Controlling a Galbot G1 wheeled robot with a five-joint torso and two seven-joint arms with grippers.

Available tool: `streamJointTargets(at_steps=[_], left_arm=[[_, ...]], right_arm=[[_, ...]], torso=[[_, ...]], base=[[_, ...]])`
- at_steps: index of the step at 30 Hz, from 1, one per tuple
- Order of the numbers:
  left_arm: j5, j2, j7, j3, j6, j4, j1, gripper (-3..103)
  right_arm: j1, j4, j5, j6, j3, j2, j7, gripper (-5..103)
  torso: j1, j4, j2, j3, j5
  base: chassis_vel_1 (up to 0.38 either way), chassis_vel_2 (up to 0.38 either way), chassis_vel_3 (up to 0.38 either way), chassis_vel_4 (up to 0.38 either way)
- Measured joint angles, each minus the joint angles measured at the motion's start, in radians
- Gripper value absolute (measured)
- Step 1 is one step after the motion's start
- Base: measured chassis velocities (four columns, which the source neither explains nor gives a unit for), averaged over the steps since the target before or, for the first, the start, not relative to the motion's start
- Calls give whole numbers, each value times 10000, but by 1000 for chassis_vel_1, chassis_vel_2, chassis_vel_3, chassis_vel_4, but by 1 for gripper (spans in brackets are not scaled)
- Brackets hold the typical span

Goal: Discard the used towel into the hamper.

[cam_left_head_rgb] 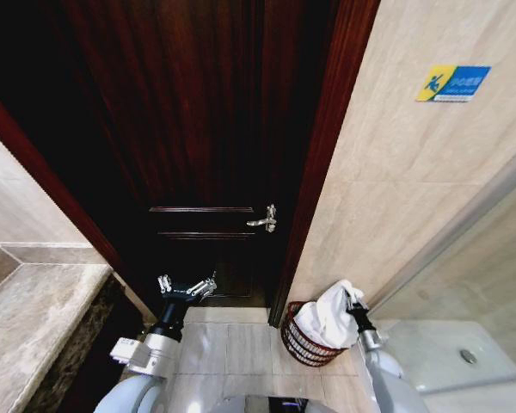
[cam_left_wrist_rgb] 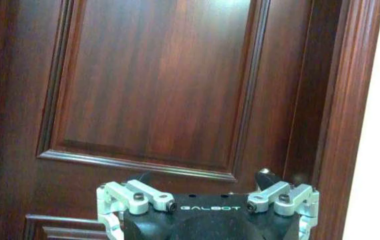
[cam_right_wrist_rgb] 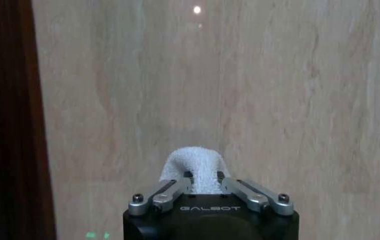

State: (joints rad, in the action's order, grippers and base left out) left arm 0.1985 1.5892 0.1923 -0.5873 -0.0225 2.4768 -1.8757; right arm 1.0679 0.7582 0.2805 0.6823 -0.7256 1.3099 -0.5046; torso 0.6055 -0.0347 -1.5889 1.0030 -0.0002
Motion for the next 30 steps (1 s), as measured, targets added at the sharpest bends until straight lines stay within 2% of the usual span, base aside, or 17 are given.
streamJointTargets(at_steps=[2, 9, 12, 15, 20, 30], left_arm=[[0, 0, 0, 0, 0, 0, -1, 100], [0, 0, 0, 0, 0, 0, 0, 100], [0, 0, 0, 0, 0, 0, 0, 100], [0, 0, 0, 0, 0, 0, -1, 100], [0, 0, 0, 0, 0, 0, -1, 100], [0, 0, 0, 0, 0, 0, -1, 100]], right_arm=[[-184, -362, -265, -335, -13, 38, -19, 8], [-836, -1943, -1088, -384, -63, 174, 200, 8], [-875, -2030, -1341, -422, -77, 290, 221, 8], [-692, -1833, -1699, -817, -113, 364, 151, 8], [-593, -1929, -1791, -977, -134, 363, -110, 8], [-567, -2105, -1924, -1763, -174, 468, 86, 8]], torso=[[-6, 1, -6, -2, 2], [4, -3, -3, 1, 3], [6, -3, -2, 1, 2], [5, -3, -2, 1, 0], [2, -1, -3, 0, 3], [4, -4, -2, 1, 1]], base=[[30, -64, -24, 37], [7, -9, -4, 6], [0, 0, 0, 0], [0, 0, 0, 0], [0, 0, 0, 0], [-78, 80, 89, -98]])
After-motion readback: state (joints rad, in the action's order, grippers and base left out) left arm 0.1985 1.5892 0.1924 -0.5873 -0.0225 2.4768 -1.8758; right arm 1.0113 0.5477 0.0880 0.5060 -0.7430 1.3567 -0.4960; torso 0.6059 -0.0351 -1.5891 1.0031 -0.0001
